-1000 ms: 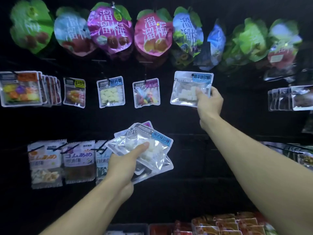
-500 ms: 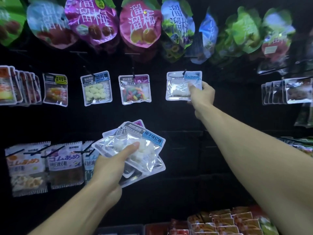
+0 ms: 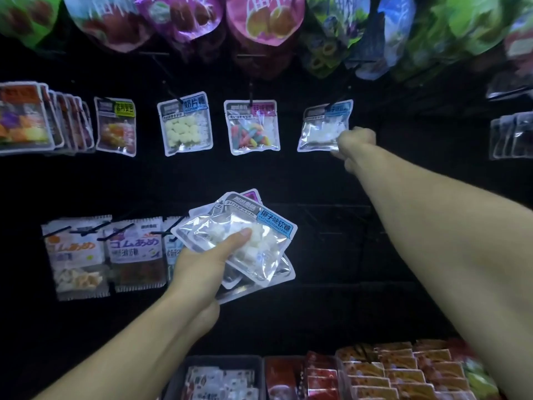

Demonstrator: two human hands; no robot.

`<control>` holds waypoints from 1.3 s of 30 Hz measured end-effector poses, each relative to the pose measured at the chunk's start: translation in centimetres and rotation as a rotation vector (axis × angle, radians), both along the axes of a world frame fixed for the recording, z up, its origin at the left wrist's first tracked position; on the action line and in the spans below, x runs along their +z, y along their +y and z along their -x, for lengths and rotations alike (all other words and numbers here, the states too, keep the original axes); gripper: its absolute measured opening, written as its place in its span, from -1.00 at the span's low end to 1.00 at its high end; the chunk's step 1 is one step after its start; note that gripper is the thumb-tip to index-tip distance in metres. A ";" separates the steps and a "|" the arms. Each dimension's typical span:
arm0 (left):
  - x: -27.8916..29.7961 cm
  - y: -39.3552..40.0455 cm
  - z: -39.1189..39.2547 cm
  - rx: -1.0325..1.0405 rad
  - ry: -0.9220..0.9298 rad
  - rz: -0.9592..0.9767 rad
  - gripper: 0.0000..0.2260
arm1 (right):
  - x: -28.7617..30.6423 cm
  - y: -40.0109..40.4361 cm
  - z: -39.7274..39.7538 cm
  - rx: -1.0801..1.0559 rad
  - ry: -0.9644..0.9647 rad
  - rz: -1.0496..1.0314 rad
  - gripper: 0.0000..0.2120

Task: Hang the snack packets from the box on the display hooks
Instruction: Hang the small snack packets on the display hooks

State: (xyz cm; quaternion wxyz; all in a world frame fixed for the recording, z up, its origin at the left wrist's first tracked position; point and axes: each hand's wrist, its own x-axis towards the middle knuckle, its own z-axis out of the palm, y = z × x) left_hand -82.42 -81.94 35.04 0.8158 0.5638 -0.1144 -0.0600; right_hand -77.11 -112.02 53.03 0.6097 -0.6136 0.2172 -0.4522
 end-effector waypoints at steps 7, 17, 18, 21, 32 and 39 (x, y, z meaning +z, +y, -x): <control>-0.3 1.2 2.7 0.001 0.090 0.075 -0.71 | -7.9 6.5 5.1 0.229 -0.020 -0.054 -0.69; -0.5 3.1 5.6 0.062 0.049 0.145 -0.64 | -16.4 18.3 16.5 0.661 0.359 0.179 -0.64; -0.5 3.2 5.9 0.054 0.035 0.129 -0.64 | -16.4 18.4 16.7 0.673 0.347 0.177 -0.69; -0.1 3.4 7.0 0.040 0.040 0.072 -0.48 | -15.7 18.1 17.0 0.673 0.282 0.104 -0.75; 0.5 3.3 9.1 0.000 0.100 0.036 -0.73 | -11.8 10.1 16.4 0.262 -0.026 0.024 -0.81; 3.1 0.3 10.2 -0.117 0.035 0.012 -0.77 | -4.0 4.4 13.5 0.086 -0.208 0.144 -0.77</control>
